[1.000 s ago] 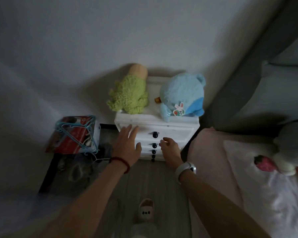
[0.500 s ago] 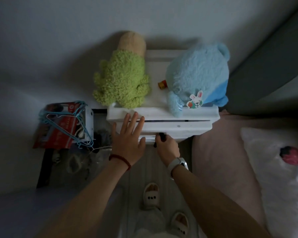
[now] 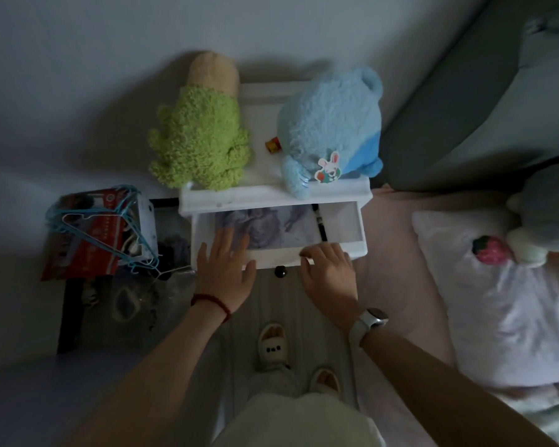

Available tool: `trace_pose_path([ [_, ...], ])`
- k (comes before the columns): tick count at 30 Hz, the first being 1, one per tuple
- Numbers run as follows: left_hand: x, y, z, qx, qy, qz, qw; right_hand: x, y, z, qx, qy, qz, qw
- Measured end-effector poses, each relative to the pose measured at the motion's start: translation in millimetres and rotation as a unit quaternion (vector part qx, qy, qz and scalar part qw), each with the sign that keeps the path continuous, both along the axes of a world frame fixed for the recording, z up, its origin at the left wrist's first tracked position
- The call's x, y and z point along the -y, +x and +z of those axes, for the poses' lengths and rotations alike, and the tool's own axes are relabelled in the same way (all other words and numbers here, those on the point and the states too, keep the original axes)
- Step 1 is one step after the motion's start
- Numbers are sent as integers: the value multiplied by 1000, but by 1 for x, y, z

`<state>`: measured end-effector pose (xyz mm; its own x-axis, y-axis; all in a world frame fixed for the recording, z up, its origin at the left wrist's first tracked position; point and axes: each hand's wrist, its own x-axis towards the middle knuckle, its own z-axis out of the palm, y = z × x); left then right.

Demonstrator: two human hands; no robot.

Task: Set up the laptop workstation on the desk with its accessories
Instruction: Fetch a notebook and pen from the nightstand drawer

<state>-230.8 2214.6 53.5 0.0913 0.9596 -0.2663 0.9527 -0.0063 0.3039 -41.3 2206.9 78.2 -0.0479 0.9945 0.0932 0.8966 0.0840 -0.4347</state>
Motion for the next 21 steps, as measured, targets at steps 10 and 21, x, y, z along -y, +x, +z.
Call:
trace_pose_path([
  [10,33,-5,-4,-22,0,-53,998,11,22,-16,119,-154,167,966],
  [21,49,2,-1,55,-26,-76,995,16,28,-6,65,-300,163,938],
])
